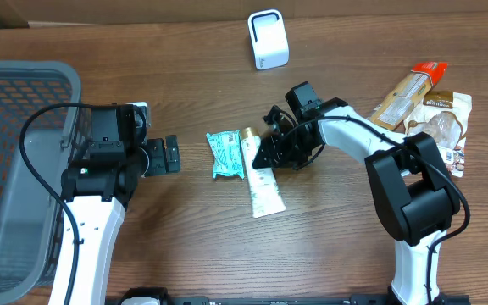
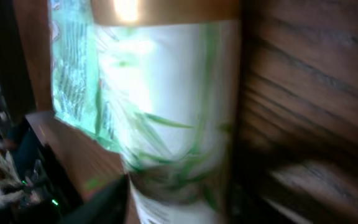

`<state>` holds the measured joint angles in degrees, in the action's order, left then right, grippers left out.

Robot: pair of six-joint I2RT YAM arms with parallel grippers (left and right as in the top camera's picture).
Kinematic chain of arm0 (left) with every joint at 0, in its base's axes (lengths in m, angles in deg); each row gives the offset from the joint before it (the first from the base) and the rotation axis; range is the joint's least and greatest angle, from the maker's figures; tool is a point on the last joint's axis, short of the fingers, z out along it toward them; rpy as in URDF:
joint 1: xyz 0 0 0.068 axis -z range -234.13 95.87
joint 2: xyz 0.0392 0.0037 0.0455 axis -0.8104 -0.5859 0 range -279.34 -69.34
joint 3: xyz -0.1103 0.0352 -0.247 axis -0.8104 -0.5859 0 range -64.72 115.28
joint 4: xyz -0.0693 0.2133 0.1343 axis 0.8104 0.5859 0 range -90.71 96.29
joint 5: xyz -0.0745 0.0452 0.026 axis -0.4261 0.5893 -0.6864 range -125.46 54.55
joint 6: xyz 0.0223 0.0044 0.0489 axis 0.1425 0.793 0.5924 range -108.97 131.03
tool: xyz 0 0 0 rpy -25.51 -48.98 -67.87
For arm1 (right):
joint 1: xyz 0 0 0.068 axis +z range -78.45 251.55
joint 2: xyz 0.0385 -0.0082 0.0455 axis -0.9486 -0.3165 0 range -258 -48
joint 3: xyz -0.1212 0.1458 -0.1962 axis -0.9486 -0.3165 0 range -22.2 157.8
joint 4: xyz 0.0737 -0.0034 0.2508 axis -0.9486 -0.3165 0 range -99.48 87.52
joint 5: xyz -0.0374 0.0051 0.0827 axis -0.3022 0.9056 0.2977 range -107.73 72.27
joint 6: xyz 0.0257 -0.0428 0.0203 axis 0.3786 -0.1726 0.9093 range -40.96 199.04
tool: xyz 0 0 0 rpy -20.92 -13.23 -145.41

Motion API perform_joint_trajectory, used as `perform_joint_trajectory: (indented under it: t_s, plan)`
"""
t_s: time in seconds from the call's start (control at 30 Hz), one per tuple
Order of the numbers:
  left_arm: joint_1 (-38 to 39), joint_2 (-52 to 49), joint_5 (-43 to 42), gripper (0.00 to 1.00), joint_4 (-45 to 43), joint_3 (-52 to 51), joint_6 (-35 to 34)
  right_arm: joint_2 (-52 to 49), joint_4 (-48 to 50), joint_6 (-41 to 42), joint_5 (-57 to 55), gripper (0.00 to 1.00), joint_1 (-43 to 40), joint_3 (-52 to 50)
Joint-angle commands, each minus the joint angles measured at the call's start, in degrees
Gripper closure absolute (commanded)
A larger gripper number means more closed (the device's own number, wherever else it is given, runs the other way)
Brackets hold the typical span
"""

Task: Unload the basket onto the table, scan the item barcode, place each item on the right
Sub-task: 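Reach the right gripper to the white-and-gold tube and grasp it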

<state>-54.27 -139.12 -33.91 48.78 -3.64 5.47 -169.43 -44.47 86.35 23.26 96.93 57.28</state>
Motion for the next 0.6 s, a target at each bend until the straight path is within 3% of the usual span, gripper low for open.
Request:
perform_joint_trajectory:
  t_s: [0.0, 0.1, 0.27, 0.33, 0.43, 0.47, 0.57]
  plan:
    - [-0.2, -0.3, 0.3, 0.0, -0.1, -0.2, 0.9, -0.3, 0.6, 2.8, 1.1, 0.59, 0.4, -0.4]
    - [-0.2, -0.3, 0.3, 0.0, -0.1, -0.2, 0.9, -0.3, 0.8, 2.8, 1.2, 0.75, 0.4, -0.4]
    - [-0.2, -0.3, 0.3, 0.0, -0.1, -0.2, 0.9, -0.3, 1.0, 2.8, 3.2, 0.94, 0.4, -0.4]
    - [-0.2, -0.3, 0.3, 0.0, -0.1, -0.2, 0.9, -0.3, 1.4, 2.8, 4.6, 0.96, 0.4, -0.3]
    - [-0.2, -0.3, 0.3, 0.0, -0.1, -0.2, 0.9, -0.3, 2.3, 3.1, 6.3, 0.96, 0.4, -0.3]
    - [-0.2, -0.3, 0.3, 0.0, -0.1, -0.2, 0.9, -0.3, 2.6, 3.9, 6.2, 0.91, 0.4, -0.3]
    - [-0.2, -0.3, 0.3, 0.0, -0.1, -0.2, 0.9, -0.3, 2.7, 7.9, 3.4, 0.61, 0.5, -0.4]
